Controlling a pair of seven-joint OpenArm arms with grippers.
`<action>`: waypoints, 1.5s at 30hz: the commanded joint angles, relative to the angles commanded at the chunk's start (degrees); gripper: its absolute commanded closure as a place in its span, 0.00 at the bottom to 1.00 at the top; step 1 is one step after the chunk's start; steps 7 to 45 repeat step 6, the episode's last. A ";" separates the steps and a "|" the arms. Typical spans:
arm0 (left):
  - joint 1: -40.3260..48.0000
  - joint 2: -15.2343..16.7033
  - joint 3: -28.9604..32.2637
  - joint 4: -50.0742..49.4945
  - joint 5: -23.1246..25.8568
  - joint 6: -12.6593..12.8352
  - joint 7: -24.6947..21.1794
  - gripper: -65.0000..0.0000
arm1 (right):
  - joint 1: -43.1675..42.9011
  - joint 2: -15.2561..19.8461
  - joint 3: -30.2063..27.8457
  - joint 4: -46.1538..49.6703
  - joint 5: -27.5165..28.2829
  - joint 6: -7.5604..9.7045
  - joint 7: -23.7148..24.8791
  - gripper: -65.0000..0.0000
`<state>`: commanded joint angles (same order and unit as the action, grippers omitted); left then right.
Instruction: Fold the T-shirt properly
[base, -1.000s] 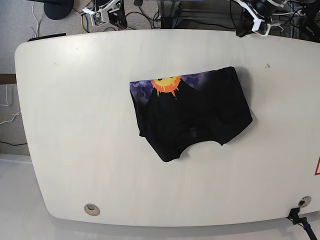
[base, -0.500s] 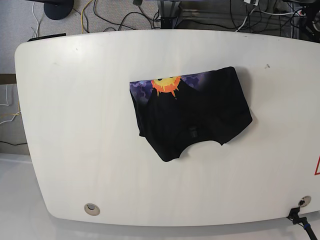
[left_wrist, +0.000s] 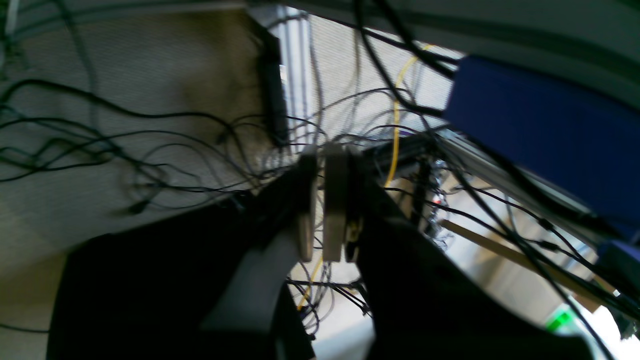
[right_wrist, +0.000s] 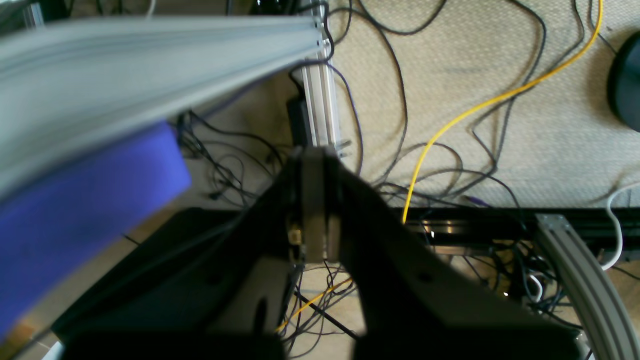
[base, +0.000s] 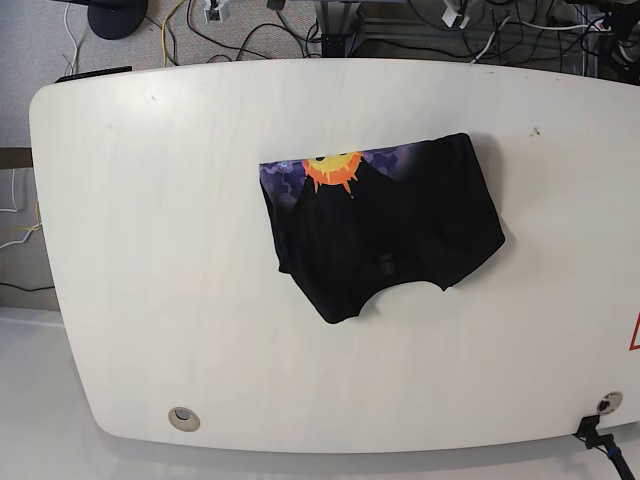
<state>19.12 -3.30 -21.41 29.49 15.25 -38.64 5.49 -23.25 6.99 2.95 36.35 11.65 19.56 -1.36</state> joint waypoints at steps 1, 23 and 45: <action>-1.32 0.00 0.00 -2.02 1.14 2.46 0.00 0.99 | 1.23 0.00 0.00 -1.49 0.00 0.00 0.00 1.00; -5.89 0.26 0.00 -8.00 7.12 15.47 0.00 0.99 | 5.54 0.00 0.00 -7.82 0.00 -0.18 0.00 1.00; -5.89 0.26 0.00 -8.00 7.12 15.47 0.00 0.99 | 5.54 0.00 0.00 -7.82 0.00 -0.18 0.00 1.00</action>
